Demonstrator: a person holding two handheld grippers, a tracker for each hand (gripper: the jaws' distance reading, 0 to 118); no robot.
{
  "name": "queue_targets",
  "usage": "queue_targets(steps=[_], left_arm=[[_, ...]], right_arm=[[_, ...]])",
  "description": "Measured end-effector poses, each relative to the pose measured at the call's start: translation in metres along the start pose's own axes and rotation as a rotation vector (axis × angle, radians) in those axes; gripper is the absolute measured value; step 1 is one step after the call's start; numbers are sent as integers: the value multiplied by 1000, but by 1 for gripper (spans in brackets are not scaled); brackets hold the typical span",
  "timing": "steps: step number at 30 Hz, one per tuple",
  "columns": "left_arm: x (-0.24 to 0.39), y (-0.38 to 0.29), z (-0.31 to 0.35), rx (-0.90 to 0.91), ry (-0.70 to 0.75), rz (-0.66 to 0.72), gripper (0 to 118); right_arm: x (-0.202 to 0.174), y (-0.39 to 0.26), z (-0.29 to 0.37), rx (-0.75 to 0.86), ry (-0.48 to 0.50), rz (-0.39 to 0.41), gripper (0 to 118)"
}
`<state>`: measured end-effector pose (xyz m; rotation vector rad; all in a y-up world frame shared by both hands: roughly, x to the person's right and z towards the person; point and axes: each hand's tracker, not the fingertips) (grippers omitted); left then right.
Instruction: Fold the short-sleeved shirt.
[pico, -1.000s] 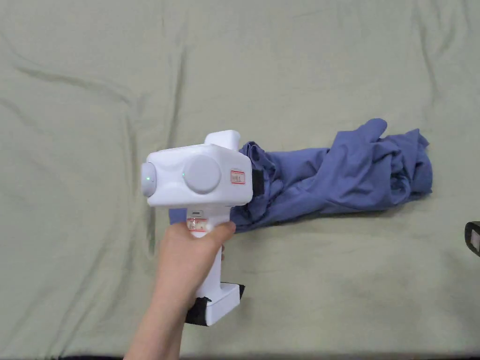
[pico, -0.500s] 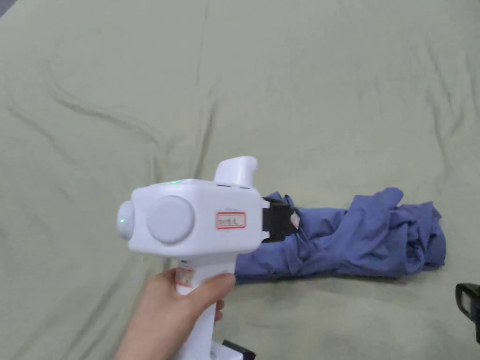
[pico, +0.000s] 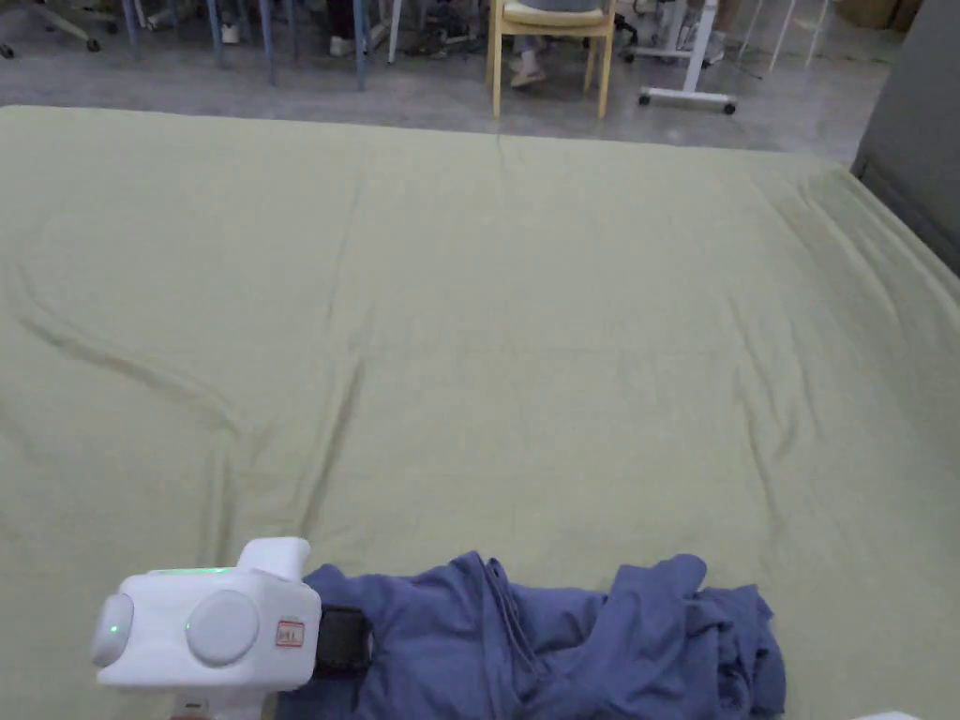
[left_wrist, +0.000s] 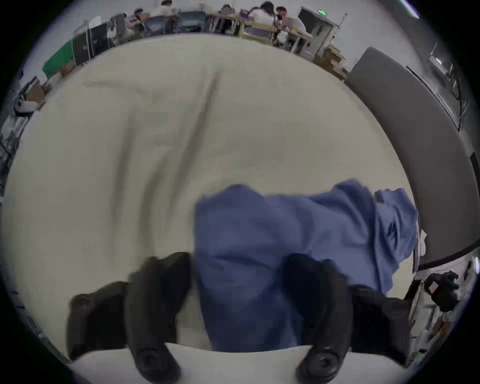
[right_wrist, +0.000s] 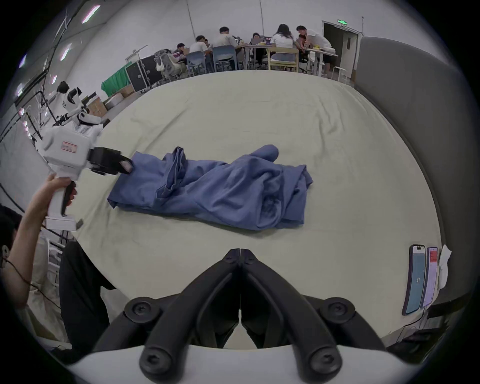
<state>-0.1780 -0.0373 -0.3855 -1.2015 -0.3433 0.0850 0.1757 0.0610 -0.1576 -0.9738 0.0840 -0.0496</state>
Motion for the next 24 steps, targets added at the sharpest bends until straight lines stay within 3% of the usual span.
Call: queue_targets(steps=[1,2,3,4,14,19,24], left_arm=[[1,-7,2,44,40,-7,72],[0,-9,10,99,15,-6,62],[0,-7,18,75,9,-2,38],[-3,-5,26,110,-45,13,22],[-47,1,75,111,-172,119,18],[-70,5,121,111,99,52,18],[-66,4,158,115,219,33,18]], right_arm=[[0,0,1,-2,-3,3,3],[-1,0,2,-2,-7,5,3],[0,0,2,-3,-11,7,3],[0,0,3,-6,-11,9,3],[1,8,3,16,-9,16,3],[9,16,4,51,-19,20,3],[20,17,5,85,-12,-6,3]])
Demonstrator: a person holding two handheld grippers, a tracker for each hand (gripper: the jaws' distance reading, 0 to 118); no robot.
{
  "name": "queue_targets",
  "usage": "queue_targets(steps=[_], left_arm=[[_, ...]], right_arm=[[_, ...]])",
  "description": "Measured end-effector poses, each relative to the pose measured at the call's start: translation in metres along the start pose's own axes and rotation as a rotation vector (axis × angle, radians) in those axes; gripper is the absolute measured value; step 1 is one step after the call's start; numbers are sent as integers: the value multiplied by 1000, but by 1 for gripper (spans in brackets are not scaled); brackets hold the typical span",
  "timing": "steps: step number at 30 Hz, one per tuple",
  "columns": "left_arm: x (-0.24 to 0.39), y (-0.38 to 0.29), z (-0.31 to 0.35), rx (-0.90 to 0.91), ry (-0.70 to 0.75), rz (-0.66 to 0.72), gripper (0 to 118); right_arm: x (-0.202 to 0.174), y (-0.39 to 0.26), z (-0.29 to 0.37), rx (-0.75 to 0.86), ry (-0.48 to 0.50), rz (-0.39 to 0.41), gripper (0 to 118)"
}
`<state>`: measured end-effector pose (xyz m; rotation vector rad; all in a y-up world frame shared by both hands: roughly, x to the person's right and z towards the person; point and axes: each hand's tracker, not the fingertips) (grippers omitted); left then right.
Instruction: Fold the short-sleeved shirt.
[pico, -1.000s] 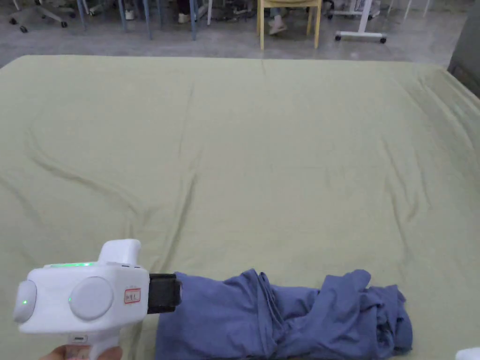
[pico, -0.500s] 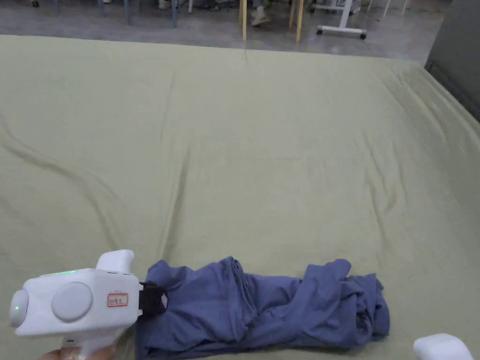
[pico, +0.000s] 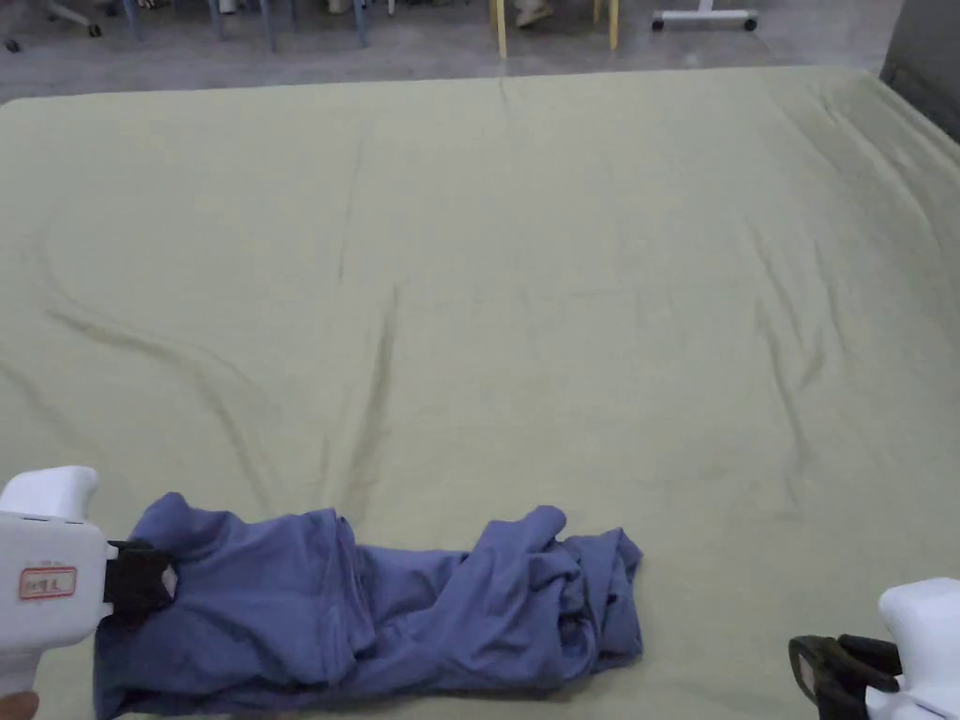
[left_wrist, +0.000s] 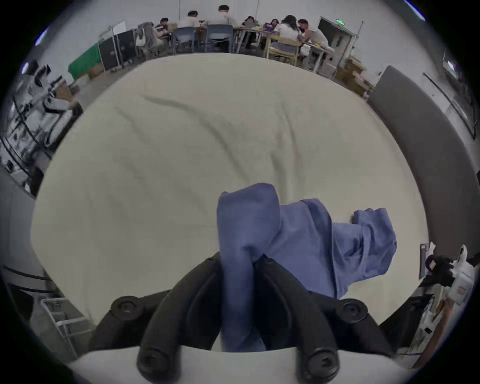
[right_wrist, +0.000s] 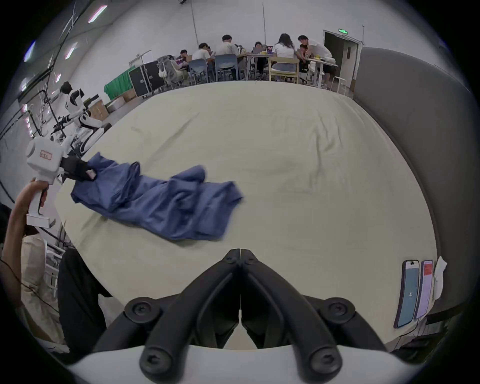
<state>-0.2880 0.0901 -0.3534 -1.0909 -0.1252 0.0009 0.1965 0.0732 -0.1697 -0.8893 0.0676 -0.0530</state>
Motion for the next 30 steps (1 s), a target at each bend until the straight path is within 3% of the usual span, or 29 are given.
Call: queue_targets(steps=[7,12,15,16,18,19,21,26,27,28,30], left_arm=[[121,8,15,54,-98,-148,18],[227,7,-46,-61,-249,-313,18],[259,3,-82,-169,-307,-281,18],[262,2,-90,-195,-307,-269,27],[255,3,-97,-206,-333,-191,77],[245,6,-94,-214,-404,-132,88],[225,9,-75,-201,-551,14,88],[177,14,-8,52,-452,50,88],[175,8,-3,121,-368,-10,86],[177,4,-5,161,-323,-102,69],[189,-4,-29,51,-255,-117,3]], right_arm=[[29,-10,3,21,-7,-68,3],[54,-21,11,24,-31,-121,3],[65,-24,14,21,-46,-149,3],[68,-25,14,21,-50,-156,3],[71,-26,13,20,-50,-162,3],[71,-26,12,19,-50,-164,3],[71,-26,10,20,-45,-166,3],[64,-23,4,19,-29,-156,3],[63,-22,3,20,-24,-155,3],[60,-22,3,20,-20,-152,3],[57,-21,1,15,-16,-140,3]])
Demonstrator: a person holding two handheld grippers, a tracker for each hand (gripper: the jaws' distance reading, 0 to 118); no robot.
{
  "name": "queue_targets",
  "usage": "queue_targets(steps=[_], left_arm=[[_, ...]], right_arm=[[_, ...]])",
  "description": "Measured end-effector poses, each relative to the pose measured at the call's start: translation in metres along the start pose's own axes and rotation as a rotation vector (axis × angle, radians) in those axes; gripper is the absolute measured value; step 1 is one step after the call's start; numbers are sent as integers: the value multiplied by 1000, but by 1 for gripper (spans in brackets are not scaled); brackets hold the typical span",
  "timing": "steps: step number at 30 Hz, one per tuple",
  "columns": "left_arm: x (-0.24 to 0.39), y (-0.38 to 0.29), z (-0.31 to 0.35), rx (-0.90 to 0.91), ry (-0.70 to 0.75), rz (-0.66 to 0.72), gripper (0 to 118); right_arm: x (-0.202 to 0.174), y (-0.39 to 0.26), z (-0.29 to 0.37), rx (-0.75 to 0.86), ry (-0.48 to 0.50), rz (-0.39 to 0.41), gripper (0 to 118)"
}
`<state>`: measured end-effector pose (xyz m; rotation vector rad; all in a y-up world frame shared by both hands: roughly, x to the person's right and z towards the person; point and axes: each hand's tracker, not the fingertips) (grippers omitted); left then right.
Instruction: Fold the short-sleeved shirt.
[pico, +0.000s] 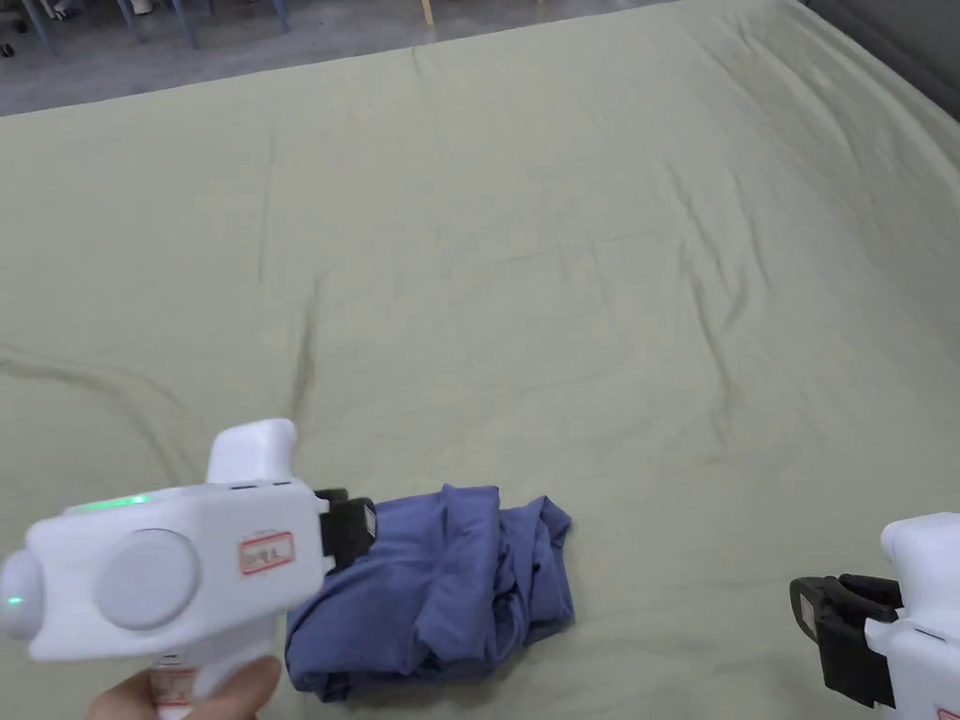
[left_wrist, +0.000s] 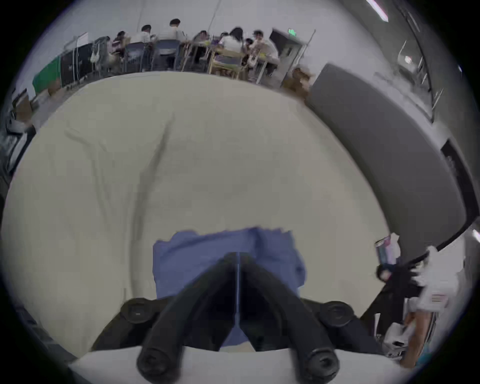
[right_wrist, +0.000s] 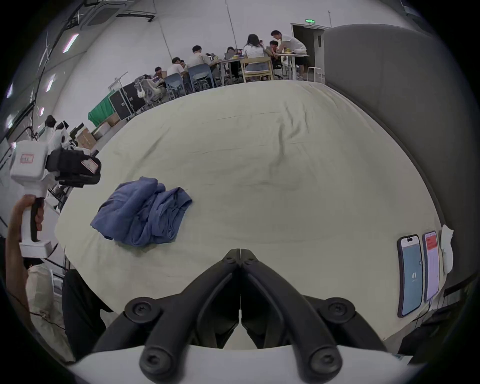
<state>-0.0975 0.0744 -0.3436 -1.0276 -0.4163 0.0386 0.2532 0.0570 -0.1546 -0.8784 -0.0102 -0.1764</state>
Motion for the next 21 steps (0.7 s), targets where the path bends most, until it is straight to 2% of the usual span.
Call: queue_targets(steps=[4,7,10,12,14,19,21], left_arm=[[34,-22,-69,-161,-159,5,2],[71,-32,-110,-161,-204,-18,2],[85,-25,-138,-204,-392,109,2],[94,-23,-151,-262,-369,55,2],[95,-21,-139,-266,-310,-2,2],[61,-10,-36,-68,-388,8,2],[37,-12,7,10,-319,-21,2]], right_arm=[[-2,-2,-1,-13,-11,13,3],[1,-4,-1,-27,-21,1,3],[3,-6,-1,-36,-28,-6,3],[1,-5,-1,-42,-28,-3,3],[-4,-2,3,-36,-28,10,3],[-25,11,3,-8,4,51,3],[-42,19,-2,-9,17,92,3]])
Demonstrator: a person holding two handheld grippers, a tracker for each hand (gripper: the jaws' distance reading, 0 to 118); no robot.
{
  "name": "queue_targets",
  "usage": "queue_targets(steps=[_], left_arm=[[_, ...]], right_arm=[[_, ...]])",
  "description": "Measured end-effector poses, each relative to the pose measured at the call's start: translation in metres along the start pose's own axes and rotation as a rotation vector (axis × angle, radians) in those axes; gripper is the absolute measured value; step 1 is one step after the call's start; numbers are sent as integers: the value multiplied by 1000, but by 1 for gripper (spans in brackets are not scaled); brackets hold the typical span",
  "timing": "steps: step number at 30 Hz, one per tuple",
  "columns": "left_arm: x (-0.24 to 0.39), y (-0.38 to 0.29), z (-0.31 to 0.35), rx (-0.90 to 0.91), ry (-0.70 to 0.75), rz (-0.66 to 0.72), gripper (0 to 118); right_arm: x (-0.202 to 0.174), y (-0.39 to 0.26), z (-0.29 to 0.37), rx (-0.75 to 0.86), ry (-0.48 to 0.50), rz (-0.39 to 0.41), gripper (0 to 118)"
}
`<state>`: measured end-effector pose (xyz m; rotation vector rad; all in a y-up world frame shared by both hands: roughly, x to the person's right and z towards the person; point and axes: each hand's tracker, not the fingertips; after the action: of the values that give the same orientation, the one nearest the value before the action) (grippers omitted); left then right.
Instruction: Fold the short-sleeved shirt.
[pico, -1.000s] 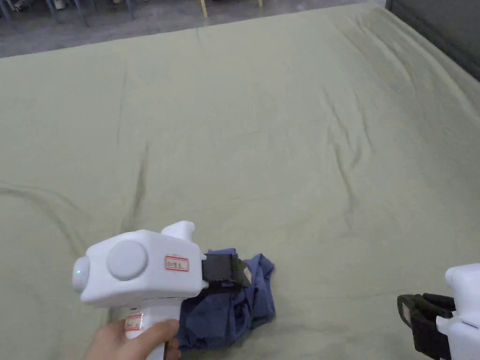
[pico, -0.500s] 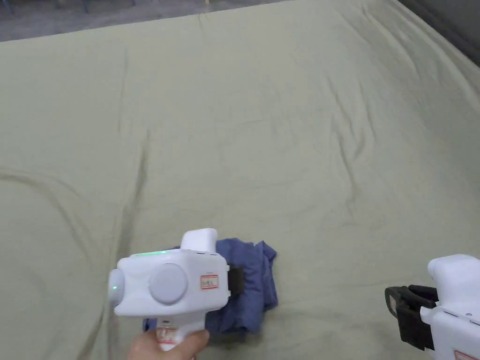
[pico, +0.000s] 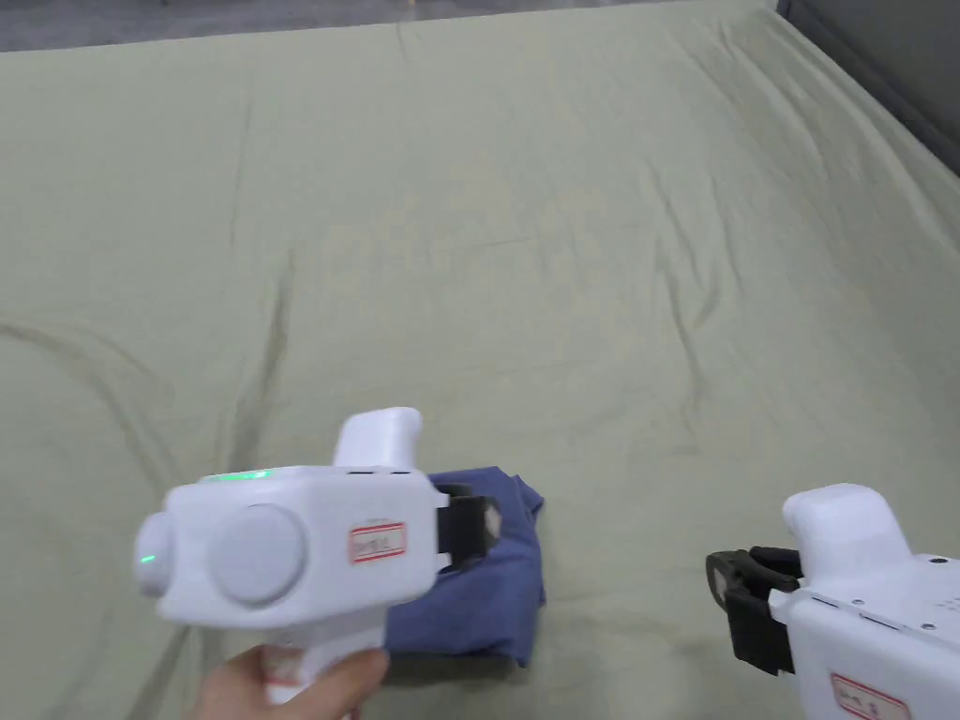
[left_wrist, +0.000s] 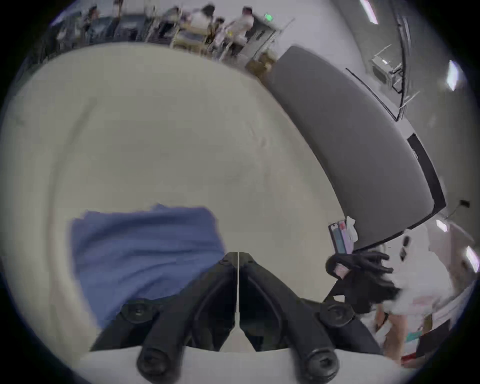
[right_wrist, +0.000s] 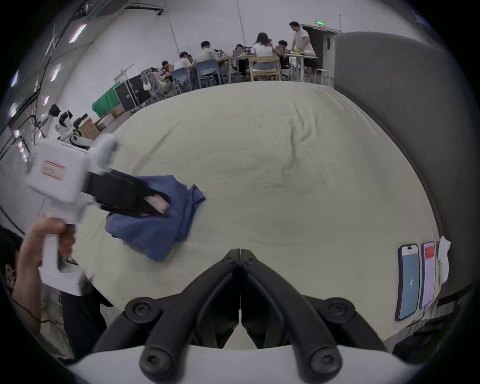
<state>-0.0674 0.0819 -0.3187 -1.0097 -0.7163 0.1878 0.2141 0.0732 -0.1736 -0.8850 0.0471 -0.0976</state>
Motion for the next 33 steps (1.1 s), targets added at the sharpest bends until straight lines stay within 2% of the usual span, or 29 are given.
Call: queue_targets(steps=[3,5,8,10,11,12,13,14,16,21,24,25,26,27,30,33], left_arm=[[-24,-10,55,49,198,-11,2],[-46,-18,76,48,280,29,2],[-79,-27,86,53,280,133,2],[-99,-30,79,40,238,218,3],[-111,-31,73,31,185,286,15],[-123,-34,65,10,121,355,47],[-136,-37,52,-14,50,402,94],[-144,-39,39,-31,12,426,100],[-156,-42,22,-52,-7,460,100],[-163,-35,-24,-96,13,401,100],[-155,-27,-36,-82,-101,387,98],[-154,-27,-38,-77,-158,406,82],[-151,-28,-39,-59,-142,395,48],[-150,-26,-40,-51,-94,360,37],[-167,-25,-31,-96,-160,413,37],[-178,-19,-7,-71,-136,403,37]], right_arm=[[-31,15,-13,0,66,64,3],[-52,26,-28,-2,122,98,3],[-81,41,-65,-33,202,116,3],[-97,47,-101,-61,199,162,3],[-102,48,-124,-92,168,198,2],[-103,48,-148,-139,128,225,3],[-99,45,-173,-208,99,227,3],[-90,43,-183,-202,143,194,2],[-71,54,-169,-157,227,73,2],[-66,53,-171,-170,250,122,2],[-66,53,-170,-164,247,128,2],[-68,51,-168,-162,247,128,2],[-70,51,-167,-159,244,132,2],[-71,51,-165,-155,231,146,2],[-76,51,-147,-118,247,153,2],[-81,56,-124,-67,256,149,2]])
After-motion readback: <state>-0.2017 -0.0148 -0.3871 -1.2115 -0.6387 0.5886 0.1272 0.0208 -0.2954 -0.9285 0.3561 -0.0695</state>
